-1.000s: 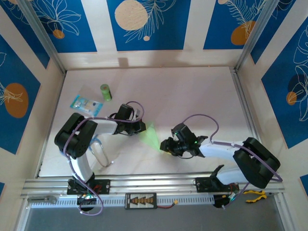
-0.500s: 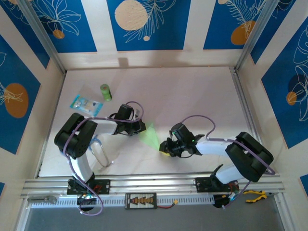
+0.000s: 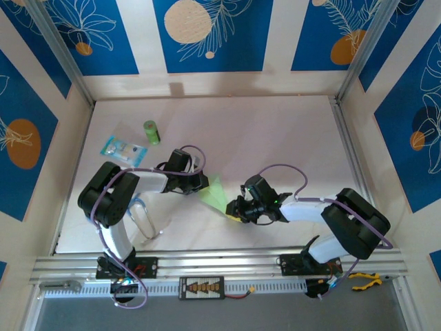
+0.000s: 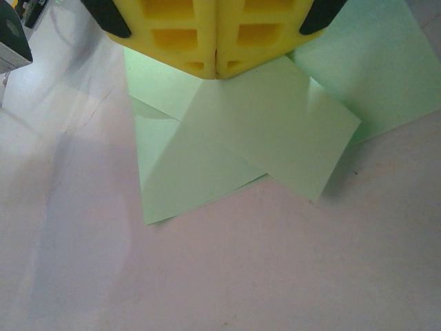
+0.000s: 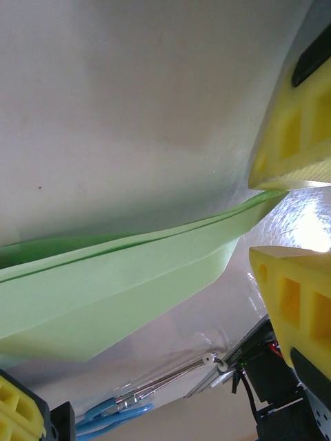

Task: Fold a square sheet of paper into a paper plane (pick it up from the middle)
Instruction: Turn over the paper at the center of the table.

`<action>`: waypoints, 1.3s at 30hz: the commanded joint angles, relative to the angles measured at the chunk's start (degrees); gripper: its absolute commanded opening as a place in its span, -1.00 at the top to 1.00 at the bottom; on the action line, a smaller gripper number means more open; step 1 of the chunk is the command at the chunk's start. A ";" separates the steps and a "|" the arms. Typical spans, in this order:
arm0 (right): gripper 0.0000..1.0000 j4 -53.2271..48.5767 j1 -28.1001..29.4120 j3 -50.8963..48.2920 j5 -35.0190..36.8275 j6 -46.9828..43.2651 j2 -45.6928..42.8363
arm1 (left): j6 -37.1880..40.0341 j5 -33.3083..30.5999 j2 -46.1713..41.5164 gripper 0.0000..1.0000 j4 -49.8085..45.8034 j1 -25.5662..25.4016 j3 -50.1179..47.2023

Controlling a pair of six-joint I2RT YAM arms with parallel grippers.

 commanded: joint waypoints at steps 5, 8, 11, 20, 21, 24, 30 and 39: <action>0.41 0.18 -0.42 -0.66 1.19 0.18 0.58 | -0.79 -1.59 -0.47 0.97 -3.41 1.02 -1.57; 0.40 2.34 -0.50 -1.03 0.70 -0.54 1.05 | -0.88 -1.43 -0.48 0.97 -3.38 1.07 -1.53; 0.39 3.94 -0.69 -0.49 -0.39 -1.00 1.67 | -1.05 -1.32 -0.36 0.97 -3.13 1.22 -1.65; 0.36 4.76 -0.86 -1.37 0.47 -1.79 2.86 | -1.34 -0.91 -0.61 0.97 -2.78 1.64 -1.71; 0.36 5.94 -0.96 -1.63 -0.20 -1.72 3.12 | -1.32 -0.93 -0.59 0.97 -2.79 1.75 -1.71; 0.39 10.02 -1.12 -2.33 -2.14 -1.27 4.28 | -1.45 -0.73 -0.33 0.97 -2.47 1.73 -1.75; 0.47 12.41 -1.90 -2.36 -2.69 -1.01 5.54 | -1.56 -0.76 -0.66 0.96 -2.40 1.72 -2.14; 0.70 12.66 -2.61 -3.19 -3.15 -1.56 4.80 | -1.64 -0.40 -1.38 0.92 -2.34 1.84 -2.14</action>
